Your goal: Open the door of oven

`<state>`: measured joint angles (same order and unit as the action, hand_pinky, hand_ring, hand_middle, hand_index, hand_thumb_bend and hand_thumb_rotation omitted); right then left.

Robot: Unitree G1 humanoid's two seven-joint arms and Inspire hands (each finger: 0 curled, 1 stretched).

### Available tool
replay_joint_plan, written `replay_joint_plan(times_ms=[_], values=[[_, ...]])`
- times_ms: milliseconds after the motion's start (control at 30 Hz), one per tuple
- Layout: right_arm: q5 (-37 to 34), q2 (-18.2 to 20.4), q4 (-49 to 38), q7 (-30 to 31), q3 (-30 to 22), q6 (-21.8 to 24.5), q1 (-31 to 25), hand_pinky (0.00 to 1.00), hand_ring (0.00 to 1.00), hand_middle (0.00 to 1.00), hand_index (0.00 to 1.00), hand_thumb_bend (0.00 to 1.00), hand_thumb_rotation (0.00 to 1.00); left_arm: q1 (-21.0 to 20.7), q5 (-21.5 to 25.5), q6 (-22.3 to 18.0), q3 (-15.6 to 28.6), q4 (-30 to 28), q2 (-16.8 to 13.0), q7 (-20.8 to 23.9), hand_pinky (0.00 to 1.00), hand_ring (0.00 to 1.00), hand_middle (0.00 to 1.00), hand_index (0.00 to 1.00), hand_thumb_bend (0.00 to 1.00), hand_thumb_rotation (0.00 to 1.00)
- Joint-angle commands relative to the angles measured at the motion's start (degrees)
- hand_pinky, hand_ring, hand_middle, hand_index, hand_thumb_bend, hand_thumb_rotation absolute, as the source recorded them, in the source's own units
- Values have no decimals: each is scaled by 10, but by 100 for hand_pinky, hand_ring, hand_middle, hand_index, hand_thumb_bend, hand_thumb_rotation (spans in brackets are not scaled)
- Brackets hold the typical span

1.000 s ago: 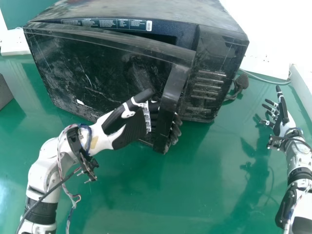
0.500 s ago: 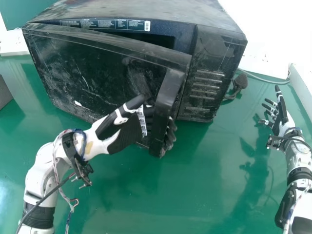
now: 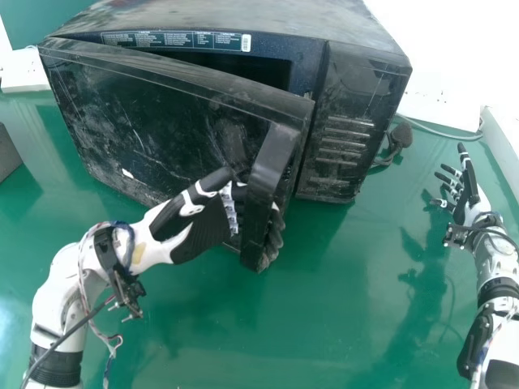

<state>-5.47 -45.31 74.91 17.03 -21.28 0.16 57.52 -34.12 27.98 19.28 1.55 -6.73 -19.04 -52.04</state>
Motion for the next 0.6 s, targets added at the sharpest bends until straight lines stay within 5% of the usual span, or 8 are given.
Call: replay_joint_plan(times_ms=[0, 133, 300, 567], values=[[7, 11, 19, -2, 5, 29, -30, 64, 70, 81, 84, 94, 100, 7, 24, -14, 26, 0, -9, -4, 21, 27, 37, 43, 100, 79], [6, 11, 19, -1, 4, 30, -30, 63, 67, 81, 85, 95, 100, 10, 34, -18, 30, 14, -17, -28, 21, 28, 38, 44, 100, 78], [10, 10, 19, 1, 9, 31, -29, 70, 76, 83, 86, 96, 100, 19, 21, -65, 34, 36, -16, -38, 21, 28, 38, 45, 100, 79], [11, 8, 21, -1, 11, 29, -32, 69, 74, 80, 83, 97, 99, 34, 27, -51, 42, 34, -24, -23, 17, 24, 35, 42, 100, 75]])
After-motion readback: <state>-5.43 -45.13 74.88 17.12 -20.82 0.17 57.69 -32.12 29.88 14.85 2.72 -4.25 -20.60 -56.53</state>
